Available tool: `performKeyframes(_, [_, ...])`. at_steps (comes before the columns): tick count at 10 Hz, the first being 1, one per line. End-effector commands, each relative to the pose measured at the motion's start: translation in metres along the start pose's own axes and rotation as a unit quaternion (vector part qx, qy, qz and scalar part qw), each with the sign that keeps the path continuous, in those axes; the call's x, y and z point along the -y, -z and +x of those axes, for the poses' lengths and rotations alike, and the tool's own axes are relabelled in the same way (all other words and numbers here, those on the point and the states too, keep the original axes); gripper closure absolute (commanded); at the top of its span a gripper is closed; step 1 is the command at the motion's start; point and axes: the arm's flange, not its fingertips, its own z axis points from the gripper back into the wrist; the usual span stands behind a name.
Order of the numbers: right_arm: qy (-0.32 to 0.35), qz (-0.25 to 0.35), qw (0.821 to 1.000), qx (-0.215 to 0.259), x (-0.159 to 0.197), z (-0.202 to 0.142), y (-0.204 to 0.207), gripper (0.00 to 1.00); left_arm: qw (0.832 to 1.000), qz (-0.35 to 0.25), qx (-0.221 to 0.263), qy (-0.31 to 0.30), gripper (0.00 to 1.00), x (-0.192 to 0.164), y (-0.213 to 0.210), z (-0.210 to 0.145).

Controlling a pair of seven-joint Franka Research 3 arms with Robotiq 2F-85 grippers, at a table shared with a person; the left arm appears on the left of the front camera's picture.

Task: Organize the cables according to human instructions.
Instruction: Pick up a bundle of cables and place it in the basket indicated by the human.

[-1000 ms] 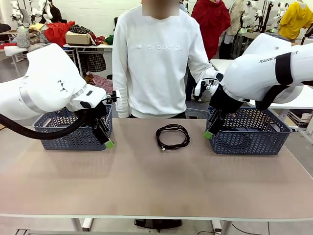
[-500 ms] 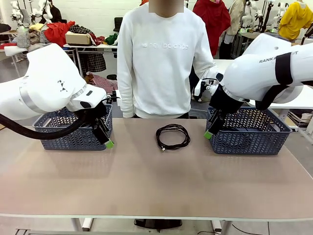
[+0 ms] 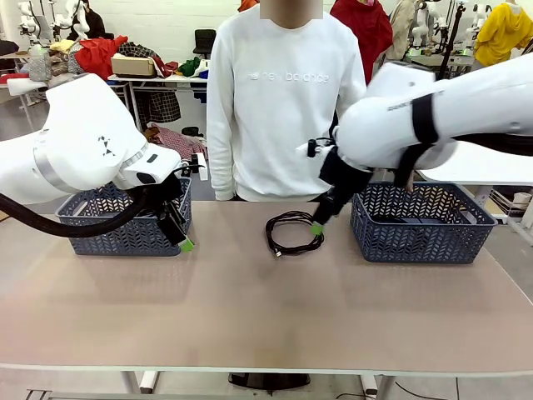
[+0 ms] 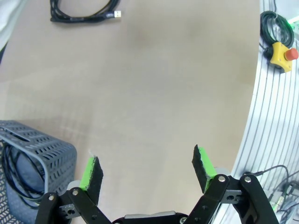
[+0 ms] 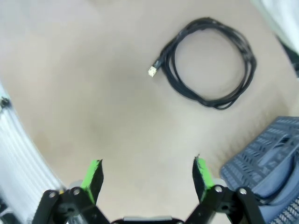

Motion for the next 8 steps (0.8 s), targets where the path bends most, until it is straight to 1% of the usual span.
performKeyframes(1, [0.055, -0.006, 0.998, -0.007, -0.001, 0.039, 0.010, 0.00, 1.000, -0.003, -0.002, -0.001, 0.00, -0.002, -0.002, -0.001])
performKeyframes(2, [0.082, -0.021, 0.996, -0.007, -0.003, 0.053, 0.018, 0.00, 1.000, -0.003, -0.002, -0.001, 0.00, -0.002, -0.002, -0.001])
performKeyframes(3, [0.096, -0.010, 0.995, -0.008, -0.004, 0.065, 0.026, 0.00, 1.000, -0.003, -0.002, -0.001, 0.00, -0.002, -0.002, -0.001])
performKeyframes(5, [0.099, 0.005, 0.995, -0.009, -0.008, 0.080, 0.033, 0.00, 1.000, -0.003, -0.002, -0.001, 0.00, -0.002, -0.002, -0.001])
performKeyframes(6, [0.095, 0.018, 0.995, -0.008, -0.007, 0.081, 0.032, 0.00, 1.000, -0.003, -0.002, -0.001, 0.00, -0.002, -0.002, -0.001])
performKeyframes(7, [0.091, 0.005, 0.996, -0.005, -0.005, 0.070, 0.035, 0.00, 1.000, -0.003, -0.002, -0.001, 0.00, -0.002, -0.002, -0.001])
performKeyframes(8, [0.091, 0.005, 0.996, -0.005, -0.005, 0.070, 0.035, 0.00, 1.000, -0.003, -0.002, -0.001, 0.00, -0.002, -0.002, -0.001])
